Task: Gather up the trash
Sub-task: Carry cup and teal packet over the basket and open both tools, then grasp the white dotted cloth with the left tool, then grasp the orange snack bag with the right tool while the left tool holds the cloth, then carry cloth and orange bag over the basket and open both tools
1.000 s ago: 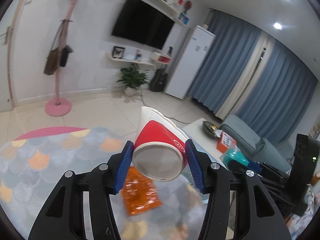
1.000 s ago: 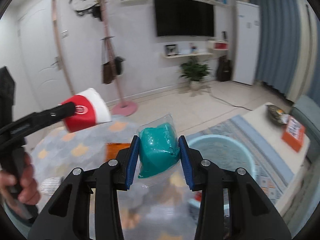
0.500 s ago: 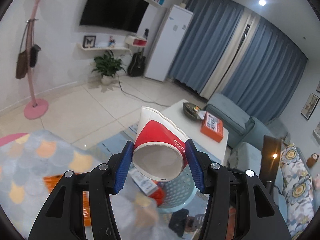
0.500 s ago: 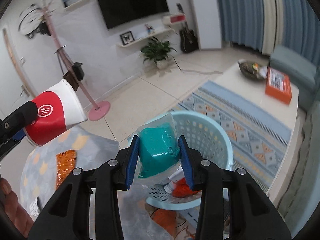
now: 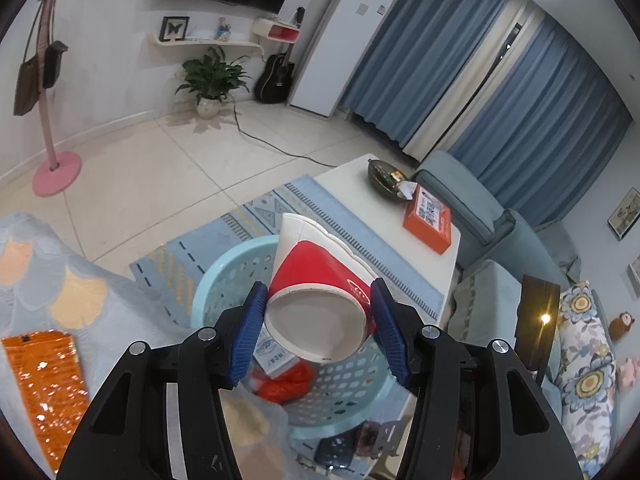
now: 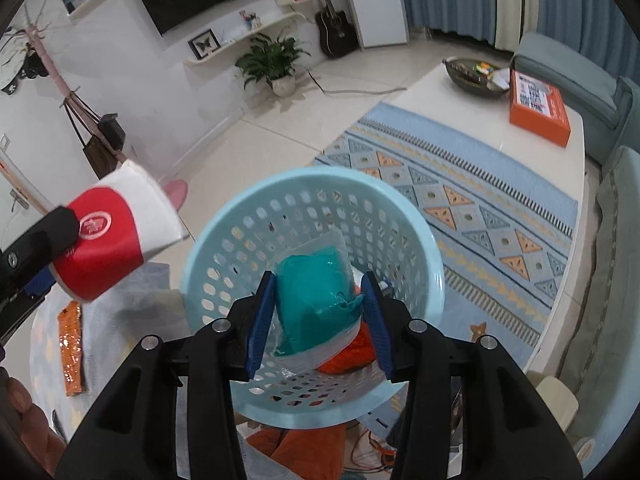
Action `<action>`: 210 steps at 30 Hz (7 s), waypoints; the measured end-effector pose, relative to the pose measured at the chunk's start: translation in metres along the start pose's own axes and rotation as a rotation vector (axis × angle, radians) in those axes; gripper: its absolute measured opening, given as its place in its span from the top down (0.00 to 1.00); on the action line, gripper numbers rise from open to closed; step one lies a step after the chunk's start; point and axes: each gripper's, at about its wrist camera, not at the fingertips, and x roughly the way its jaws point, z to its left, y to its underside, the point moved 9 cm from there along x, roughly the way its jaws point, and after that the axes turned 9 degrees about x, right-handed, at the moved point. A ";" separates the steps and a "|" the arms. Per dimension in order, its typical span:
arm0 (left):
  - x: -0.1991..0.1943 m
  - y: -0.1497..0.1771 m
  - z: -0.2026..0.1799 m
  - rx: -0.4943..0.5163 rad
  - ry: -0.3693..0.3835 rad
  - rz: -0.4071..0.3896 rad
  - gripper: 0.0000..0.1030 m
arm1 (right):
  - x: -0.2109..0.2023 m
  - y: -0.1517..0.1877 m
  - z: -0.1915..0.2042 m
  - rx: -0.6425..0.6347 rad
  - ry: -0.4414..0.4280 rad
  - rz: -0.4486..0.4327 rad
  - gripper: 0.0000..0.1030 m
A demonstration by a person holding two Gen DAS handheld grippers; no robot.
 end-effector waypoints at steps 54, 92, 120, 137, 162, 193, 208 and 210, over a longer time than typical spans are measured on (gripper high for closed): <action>-0.293 0.210 0.212 -0.371 -0.398 -0.080 0.26 | -0.046 0.159 0.254 -0.515 -0.248 0.002 0.36; -0.247 0.222 0.167 -0.059 -0.543 0.000 0.76 | -0.025 0.179 0.265 -0.605 -0.197 -0.021 0.61; -0.243 0.176 0.105 0.026 -0.430 -0.073 0.79 | -0.045 0.141 0.246 -0.524 -0.319 0.032 0.28; -0.241 0.181 0.128 -0.029 -0.440 -0.056 0.79 | 0.007 0.161 0.266 -0.663 -0.109 0.038 0.34; -0.237 0.069 0.052 0.131 -0.377 -0.190 0.79 | -0.099 0.076 0.188 -0.428 -0.281 -0.037 0.89; 0.008 -0.004 -0.024 0.262 -0.198 0.029 0.51 | 0.030 0.036 -0.006 -0.092 -0.023 0.157 0.69; -0.047 0.025 -0.003 0.138 -0.164 -0.005 0.27 | -0.042 0.049 0.013 -0.091 -0.164 0.085 0.45; -0.063 0.030 -0.002 0.125 -0.161 -0.029 0.27 | -0.061 0.053 0.023 -0.112 -0.185 0.059 0.43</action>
